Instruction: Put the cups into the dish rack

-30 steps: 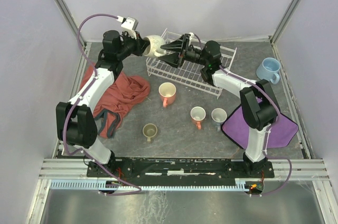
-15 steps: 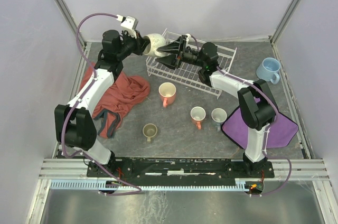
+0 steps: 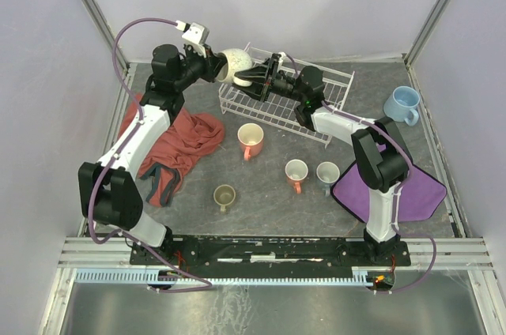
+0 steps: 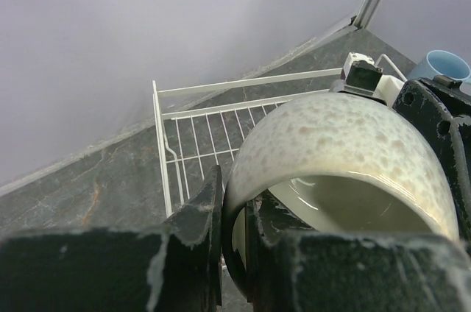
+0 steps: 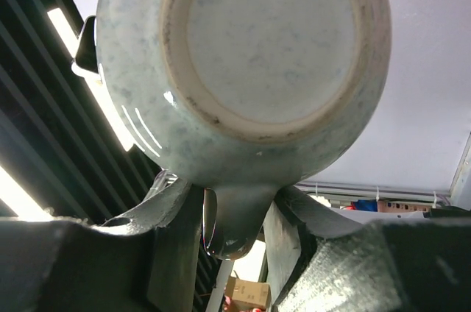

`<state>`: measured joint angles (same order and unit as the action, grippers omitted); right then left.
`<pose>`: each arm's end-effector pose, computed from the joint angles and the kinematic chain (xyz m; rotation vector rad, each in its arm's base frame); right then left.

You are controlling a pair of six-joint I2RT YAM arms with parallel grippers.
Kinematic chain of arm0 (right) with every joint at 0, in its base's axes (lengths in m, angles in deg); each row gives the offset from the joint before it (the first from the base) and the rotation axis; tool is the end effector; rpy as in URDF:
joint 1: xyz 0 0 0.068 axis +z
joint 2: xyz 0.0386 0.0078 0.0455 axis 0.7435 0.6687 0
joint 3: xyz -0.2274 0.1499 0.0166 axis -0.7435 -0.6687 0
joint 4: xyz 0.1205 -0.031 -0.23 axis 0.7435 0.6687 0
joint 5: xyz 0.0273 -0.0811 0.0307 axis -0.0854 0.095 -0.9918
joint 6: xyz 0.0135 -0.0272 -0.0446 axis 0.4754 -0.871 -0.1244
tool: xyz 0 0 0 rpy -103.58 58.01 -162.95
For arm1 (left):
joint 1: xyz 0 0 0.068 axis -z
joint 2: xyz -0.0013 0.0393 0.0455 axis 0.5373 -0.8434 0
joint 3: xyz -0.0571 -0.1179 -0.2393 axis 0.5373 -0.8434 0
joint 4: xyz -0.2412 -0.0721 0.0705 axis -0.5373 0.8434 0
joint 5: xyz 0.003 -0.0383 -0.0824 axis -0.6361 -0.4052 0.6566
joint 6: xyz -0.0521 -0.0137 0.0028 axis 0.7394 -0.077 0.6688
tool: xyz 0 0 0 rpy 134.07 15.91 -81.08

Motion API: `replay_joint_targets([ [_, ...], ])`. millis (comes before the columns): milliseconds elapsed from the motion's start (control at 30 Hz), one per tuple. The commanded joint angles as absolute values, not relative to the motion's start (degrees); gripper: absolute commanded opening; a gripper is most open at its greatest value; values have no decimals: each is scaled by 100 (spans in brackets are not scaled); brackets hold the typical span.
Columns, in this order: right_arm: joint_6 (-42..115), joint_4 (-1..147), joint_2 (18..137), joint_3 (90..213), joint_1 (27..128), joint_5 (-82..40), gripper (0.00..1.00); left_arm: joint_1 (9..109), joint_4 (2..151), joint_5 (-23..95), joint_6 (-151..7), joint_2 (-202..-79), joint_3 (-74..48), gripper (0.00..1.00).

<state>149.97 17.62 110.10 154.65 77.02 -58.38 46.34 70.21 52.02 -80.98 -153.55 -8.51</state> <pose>0.3855 0.2425 0.2973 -0.5043 -1.8564 -2.4477 0.3572 -0.1033 0.3788 0.4876 1.5802 -0.5678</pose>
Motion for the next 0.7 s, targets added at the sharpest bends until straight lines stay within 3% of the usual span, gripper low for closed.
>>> replay_joint_targets([
  [0,16508,1178,11105,15564,7687,-5574,42,4709,6242,5564,-8064,-14790,-732,3],
  [433,16815,785,11191,15656,7692,-5408,25,4766,6145,5589,-8003,-14809,-899,3],
  [567,16838,757,11186,15730,7687,-5374,3,4783,6128,5573,-8000,-14854,-923,3],
  [667,16862,690,11171,15758,7696,-5281,1,4814,6132,5462,-7998,-14884,-958,3],
])
